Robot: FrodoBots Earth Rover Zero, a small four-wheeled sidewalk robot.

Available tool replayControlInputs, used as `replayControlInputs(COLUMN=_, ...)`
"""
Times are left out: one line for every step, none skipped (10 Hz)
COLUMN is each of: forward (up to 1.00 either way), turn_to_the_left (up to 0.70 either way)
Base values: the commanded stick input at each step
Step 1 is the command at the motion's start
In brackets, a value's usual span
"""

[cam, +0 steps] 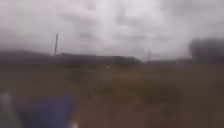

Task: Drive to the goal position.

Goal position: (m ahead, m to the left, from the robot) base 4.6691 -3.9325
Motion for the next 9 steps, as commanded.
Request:
replayControlInputs(forward=0.0, turn_to_the_left=0.0)
replayControlInputs(forward=0.0, turn_to_the_left=0.0)
replayControlInputs(forward=0.0, turn_to_the_left=0.0)
replayControlInputs(forward=0.0, turn_to_the_left=0.0)
replayControlInputs(forward=0.39, turn_to_the_left=0.0)
replayControlInputs(forward=0.7, turn_to_the_left=0.0)
replayControlInputs(forward=0.7, turn_to_the_left=0.0)
replayControlInputs(forward=0.7, turn_to_the_left=0.0)
replayControlInputs(forward=0.7, turn_to_the_left=0.0)
